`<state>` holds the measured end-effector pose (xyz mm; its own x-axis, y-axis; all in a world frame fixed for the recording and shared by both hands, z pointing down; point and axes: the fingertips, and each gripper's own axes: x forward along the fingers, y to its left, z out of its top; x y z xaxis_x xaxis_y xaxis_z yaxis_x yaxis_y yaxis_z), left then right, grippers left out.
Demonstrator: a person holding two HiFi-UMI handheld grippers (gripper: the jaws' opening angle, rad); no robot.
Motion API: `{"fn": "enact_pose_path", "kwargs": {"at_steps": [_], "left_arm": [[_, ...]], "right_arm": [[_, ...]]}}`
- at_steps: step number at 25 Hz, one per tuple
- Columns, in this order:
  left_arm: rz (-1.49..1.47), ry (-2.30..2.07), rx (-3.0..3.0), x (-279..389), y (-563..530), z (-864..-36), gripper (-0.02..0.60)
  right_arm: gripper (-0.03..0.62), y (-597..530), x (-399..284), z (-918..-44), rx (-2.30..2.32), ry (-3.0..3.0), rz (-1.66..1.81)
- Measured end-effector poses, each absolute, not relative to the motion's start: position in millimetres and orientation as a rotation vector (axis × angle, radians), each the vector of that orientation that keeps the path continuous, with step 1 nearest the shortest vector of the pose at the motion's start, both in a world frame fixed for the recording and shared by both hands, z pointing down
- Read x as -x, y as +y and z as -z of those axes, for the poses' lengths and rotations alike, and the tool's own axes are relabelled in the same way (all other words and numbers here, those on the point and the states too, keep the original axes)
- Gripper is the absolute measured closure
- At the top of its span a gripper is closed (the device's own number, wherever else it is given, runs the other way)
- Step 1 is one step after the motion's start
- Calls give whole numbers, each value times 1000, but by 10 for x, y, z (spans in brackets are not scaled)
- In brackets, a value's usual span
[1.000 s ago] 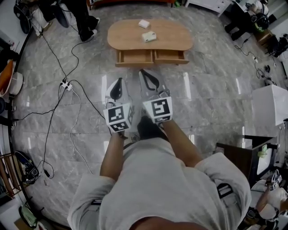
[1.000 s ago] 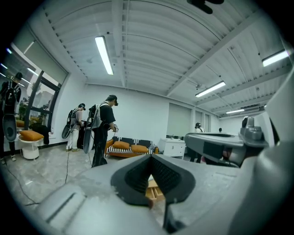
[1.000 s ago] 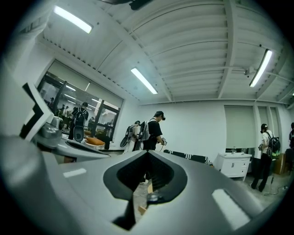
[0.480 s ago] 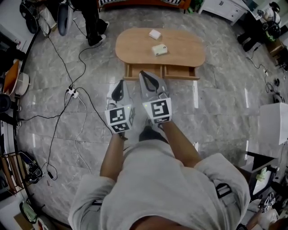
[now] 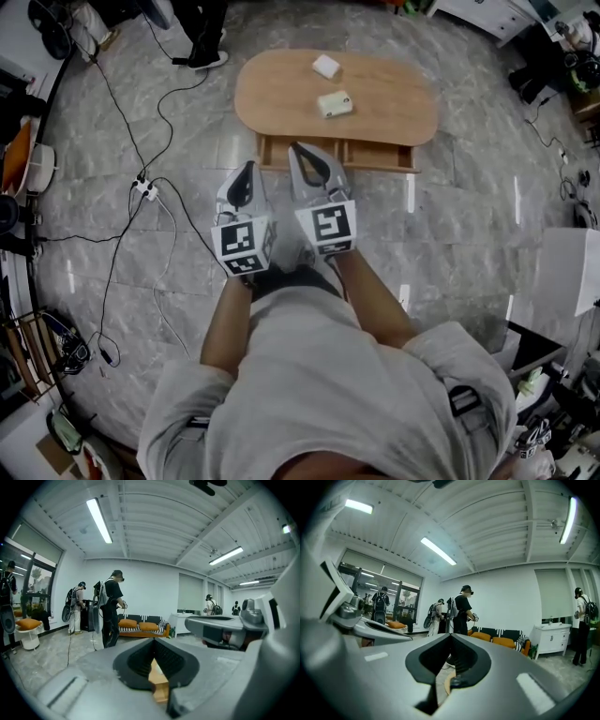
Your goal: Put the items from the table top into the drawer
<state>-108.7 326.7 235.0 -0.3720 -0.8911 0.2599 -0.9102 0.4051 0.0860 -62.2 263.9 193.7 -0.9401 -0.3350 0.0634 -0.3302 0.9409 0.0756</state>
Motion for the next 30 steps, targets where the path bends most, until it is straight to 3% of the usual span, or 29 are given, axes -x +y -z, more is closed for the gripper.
{"fn": "enact_pose_path", "kwargs": {"at_steps": [18, 30], "left_arm": [[-74, -2163, -1739, 2862, 1775, -2756, 563], [-210, -1968, -1670, 2758, 1516, -4044, 563]], "right_arm": [[586, 1371, 2216, -2401, -716, -2842, 4], [586, 1067, 1915, -3591, -797, -2661, -305]]}}
